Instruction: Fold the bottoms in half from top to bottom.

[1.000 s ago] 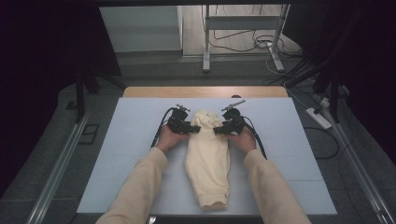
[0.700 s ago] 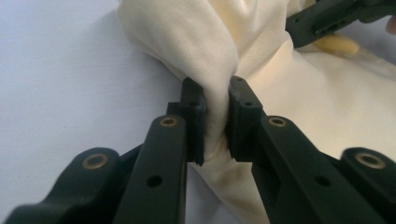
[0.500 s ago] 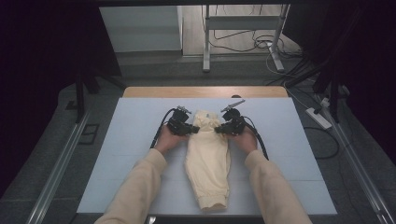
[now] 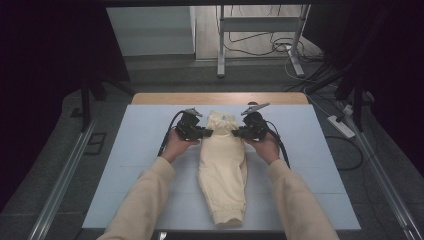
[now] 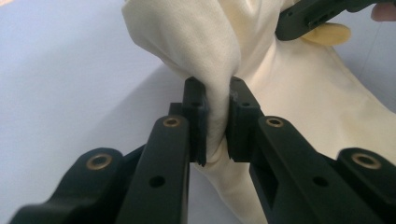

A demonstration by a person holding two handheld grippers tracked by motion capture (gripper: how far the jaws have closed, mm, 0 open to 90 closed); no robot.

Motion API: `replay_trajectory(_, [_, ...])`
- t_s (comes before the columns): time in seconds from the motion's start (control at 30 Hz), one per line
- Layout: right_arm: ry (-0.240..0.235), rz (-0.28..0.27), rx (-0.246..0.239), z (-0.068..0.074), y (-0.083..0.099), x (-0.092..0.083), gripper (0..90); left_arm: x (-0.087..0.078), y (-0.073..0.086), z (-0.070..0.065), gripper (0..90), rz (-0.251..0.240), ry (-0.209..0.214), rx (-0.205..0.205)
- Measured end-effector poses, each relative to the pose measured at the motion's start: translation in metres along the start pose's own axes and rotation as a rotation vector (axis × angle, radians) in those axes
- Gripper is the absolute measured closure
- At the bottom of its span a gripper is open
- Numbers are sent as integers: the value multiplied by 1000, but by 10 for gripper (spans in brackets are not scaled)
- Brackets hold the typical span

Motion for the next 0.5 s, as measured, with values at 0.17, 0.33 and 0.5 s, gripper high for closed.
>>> replay_trajectory(0.17, [5,-14,-1,0,-2,-3,766,-2,-2,0,801,-7,1,4])
replay_trajectory(0.33, [21,-45,-6,-1,-10,-11,770,-10,-13,-2,805,-26,-9,20])
replay_trajectory(0.5, [29,-65,-9,-3,-15,-19,770,-14,-19,-5,805,-38,-17,33])
Point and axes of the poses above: each handheld gripper's, and its own axes: x roughly forward along the jaws, y roughly out of its underside, z roughly to its left, the point moved 6 cm from there along x, roughly forward along the jaws, and after that the axes turned 3 degrees about -x, right-handed, at the moved point
